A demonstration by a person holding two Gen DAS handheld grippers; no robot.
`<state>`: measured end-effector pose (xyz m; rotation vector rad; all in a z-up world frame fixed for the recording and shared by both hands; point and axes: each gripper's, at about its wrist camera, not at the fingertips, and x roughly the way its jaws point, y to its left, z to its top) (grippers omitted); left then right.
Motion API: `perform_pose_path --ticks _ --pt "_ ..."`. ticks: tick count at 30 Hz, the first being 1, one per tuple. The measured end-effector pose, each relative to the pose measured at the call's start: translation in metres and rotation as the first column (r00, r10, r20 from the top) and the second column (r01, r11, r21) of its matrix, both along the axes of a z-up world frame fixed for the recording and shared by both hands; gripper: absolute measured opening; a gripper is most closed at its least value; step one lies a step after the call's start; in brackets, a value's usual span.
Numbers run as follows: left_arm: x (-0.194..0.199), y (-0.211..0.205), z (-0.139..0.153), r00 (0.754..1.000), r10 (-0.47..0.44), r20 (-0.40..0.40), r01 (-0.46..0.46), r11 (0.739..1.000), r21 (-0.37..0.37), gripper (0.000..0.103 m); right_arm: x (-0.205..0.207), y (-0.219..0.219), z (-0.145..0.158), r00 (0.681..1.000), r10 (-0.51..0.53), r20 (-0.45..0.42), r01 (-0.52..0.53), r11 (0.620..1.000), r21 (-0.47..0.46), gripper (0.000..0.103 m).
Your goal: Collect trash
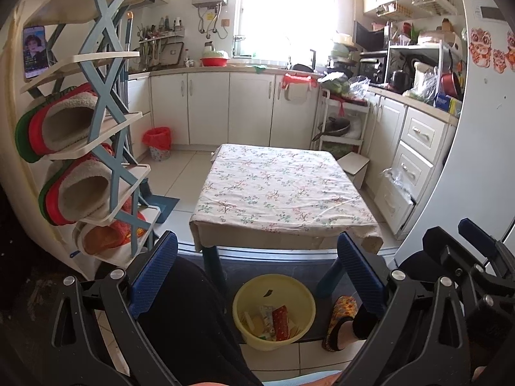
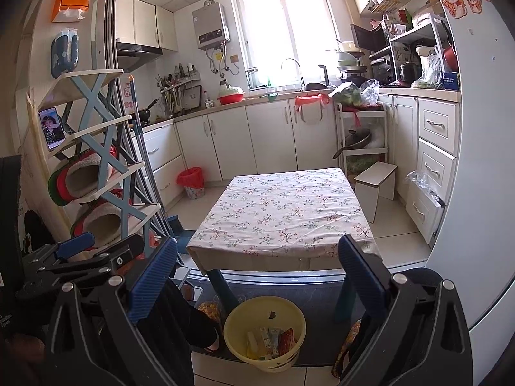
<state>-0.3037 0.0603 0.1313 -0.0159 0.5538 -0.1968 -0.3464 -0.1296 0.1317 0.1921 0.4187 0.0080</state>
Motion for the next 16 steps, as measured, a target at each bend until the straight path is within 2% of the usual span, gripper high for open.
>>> perform_pose_path --ticks 5,16 --pt "-0.004 -0.002 0.001 1.000 -0.002 0.030 0.001 0.999 0.032 0.095 0.000 0.001 0.000 1.000 0.000 -0.002 0.000 1.000 -0.001 0.096" --pt "0.009 -0.005 -0.009 1.000 -0.001 -0.031 0.002 0.999 0.049 0.095 0.004 0.000 -0.002 1.000 0.004 -0.018 -0.005 1.000 -0.005 0.096"
